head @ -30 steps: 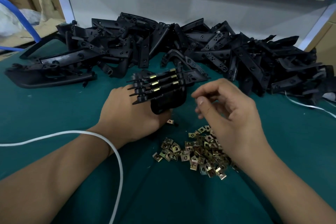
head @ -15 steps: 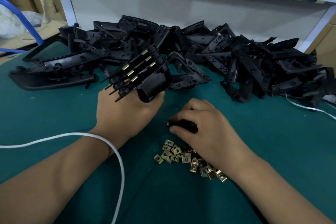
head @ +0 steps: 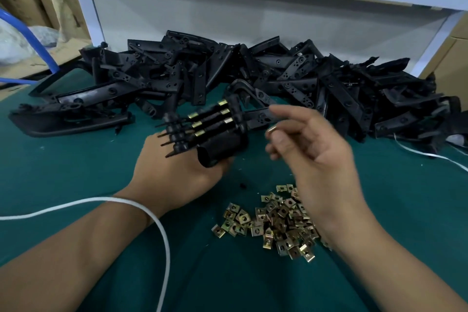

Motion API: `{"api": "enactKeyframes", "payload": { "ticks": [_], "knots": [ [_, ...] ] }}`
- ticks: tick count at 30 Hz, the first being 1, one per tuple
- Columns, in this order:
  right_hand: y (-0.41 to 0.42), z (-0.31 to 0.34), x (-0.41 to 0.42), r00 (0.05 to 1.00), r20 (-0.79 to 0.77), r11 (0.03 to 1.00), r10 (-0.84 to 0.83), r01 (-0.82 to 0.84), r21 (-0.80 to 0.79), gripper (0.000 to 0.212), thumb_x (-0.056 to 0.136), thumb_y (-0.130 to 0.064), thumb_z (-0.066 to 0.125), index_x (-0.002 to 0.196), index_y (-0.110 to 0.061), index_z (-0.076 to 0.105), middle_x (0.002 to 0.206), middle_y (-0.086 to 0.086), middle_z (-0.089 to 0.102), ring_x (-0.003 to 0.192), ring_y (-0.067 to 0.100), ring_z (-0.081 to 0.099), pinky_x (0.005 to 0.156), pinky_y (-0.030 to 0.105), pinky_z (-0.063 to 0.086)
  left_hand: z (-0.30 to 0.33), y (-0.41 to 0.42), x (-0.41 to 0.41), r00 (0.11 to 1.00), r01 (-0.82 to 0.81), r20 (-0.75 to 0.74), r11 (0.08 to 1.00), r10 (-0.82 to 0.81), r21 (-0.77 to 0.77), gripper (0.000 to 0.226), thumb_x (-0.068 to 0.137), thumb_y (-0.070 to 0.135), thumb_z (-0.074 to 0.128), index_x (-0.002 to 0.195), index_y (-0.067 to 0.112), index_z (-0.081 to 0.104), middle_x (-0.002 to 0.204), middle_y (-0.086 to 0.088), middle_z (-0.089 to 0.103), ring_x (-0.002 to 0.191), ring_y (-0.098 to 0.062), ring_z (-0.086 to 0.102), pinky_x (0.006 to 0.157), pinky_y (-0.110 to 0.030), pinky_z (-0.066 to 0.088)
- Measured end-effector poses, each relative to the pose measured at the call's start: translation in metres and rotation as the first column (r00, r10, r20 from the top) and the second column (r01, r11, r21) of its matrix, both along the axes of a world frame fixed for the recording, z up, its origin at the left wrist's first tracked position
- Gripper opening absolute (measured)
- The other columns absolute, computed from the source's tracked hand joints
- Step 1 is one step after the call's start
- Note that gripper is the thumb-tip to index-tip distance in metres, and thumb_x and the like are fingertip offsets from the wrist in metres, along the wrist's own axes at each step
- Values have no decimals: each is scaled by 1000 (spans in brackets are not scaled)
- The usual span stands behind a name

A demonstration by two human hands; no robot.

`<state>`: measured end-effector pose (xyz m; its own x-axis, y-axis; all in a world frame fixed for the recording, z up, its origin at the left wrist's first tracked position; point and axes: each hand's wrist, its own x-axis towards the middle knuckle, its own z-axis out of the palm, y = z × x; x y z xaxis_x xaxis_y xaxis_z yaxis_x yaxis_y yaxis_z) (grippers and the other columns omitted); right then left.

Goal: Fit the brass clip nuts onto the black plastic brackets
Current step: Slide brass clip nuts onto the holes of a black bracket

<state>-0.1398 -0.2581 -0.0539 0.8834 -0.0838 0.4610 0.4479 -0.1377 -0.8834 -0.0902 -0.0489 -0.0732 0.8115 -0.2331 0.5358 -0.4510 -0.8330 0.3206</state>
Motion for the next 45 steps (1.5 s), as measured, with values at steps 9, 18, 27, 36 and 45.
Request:
{"api": "enactKeyframes", "payload": {
  "ticks": [9,18,27,36,45],
  "knots": [
    [9,12,-13,984,161,986,-70,43,162,17,96,-1,71,111,-9,69,101,9,79,91,25,79,81,30,63,-1,1,2,944,277,160,957,-288,88,38,80,57,60,114,42,55,107,18,67,100,-9,53,80,-9,39],
    [12,7,-17,944,298,981,-140,172,-86,19,99,-8,73,111,-23,72,107,-5,78,106,23,75,93,30,59,-2,1,5,959,284,-27,952,-283,118,42,83,64,57,116,41,70,112,15,73,103,-18,68,82,-37,58],
    [11,4,-12,970,219,979,-104,138,-147,18,96,-14,75,103,-29,72,107,-7,69,106,25,68,93,28,54,-6,-3,5,973,224,37,973,-226,48,42,85,57,62,124,42,70,120,14,72,110,-21,68,83,-42,58],
    [11,0,-15,982,186,985,-44,74,-157,17,96,-15,76,104,-30,73,107,-4,75,110,25,71,95,30,57,-2,-2,0,977,214,4,977,-214,22,40,86,58,62,121,43,72,122,16,72,113,-15,66,89,-33,57],
    [10,1,-12,969,245,971,-30,87,-223,18,93,-12,77,102,-27,74,106,-6,69,106,26,69,91,28,55,0,-4,-2,973,228,14,973,-228,30,51,83,61,50,122,36,72,114,10,73,103,-22,69,78,-42,59]
  ]
}}
